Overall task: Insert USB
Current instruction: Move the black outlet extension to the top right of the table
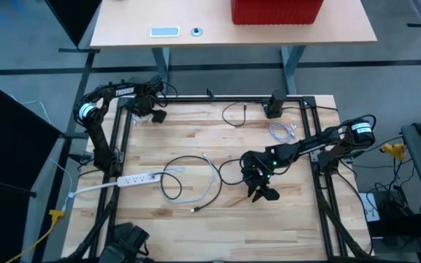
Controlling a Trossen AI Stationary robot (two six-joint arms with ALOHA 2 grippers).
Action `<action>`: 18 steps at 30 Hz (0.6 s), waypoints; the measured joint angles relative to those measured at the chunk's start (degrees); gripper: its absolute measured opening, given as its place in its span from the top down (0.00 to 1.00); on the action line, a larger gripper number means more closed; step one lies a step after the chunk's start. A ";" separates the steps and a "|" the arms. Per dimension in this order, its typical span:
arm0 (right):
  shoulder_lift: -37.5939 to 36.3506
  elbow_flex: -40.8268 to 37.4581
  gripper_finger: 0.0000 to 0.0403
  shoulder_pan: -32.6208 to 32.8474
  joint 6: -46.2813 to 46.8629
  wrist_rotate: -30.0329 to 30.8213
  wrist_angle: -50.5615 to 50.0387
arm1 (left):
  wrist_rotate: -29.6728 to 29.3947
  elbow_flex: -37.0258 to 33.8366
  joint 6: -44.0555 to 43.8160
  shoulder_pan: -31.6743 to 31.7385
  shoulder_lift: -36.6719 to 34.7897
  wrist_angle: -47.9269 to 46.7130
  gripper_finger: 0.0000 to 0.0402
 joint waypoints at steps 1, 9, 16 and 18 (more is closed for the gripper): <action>0.00 0.00 0.71 0.11 0.02 0.00 0.02 | 2.06 -0.08 -0.22 0.00 0.00 -0.32 0.22; 0.00 0.00 0.76 1.23 1.06 -0.04 0.02 | 2.99 -0.36 1.17 -0.16 -0.10 -0.97 0.22; 0.00 0.00 0.79 1.51 0.92 -0.02 0.03 | 3.06 -0.36 1.26 -1.44 -0.20 -3.35 0.22; 0.00 0.00 0.80 1.51 0.76 -0.02 0.07 | 3.02 -0.36 1.40 -2.05 -0.20 -3.94 0.22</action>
